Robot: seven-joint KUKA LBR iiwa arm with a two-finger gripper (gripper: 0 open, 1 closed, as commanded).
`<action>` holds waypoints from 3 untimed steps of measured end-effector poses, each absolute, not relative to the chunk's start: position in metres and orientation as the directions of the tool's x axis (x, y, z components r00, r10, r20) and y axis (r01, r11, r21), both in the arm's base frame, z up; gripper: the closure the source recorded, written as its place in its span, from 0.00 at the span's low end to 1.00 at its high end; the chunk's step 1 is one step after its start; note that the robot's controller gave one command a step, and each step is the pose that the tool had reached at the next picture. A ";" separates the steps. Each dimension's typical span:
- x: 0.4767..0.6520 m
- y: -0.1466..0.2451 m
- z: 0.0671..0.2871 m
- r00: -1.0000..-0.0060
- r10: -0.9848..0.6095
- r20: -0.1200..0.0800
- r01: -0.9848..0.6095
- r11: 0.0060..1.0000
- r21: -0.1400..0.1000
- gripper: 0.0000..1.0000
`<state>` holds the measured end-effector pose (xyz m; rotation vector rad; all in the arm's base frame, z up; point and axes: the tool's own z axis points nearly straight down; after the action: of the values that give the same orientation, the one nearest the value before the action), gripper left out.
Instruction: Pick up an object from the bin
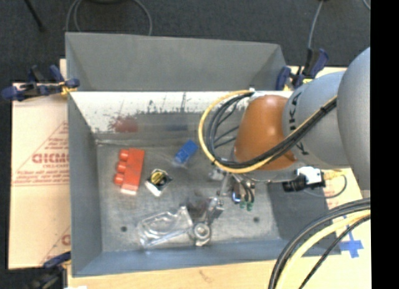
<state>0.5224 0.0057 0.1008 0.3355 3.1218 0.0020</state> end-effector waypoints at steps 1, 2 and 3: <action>0.507 0.015 0.101 -0.921 0.389 0.000 0.389 0.921 0.000 0.00; 0.511 0.015 0.077 -0.922 0.386 0.002 0.386 0.922 0.001 0.00; 0.513 0.015 0.081 -0.925 0.380 0.001 0.380 0.925 0.000 0.00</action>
Offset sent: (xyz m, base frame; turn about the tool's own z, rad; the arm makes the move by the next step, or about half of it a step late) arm -0.0159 0.0095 0.0005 0.1881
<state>0.5126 0.0148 0.0809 0.6086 3.0830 0.0010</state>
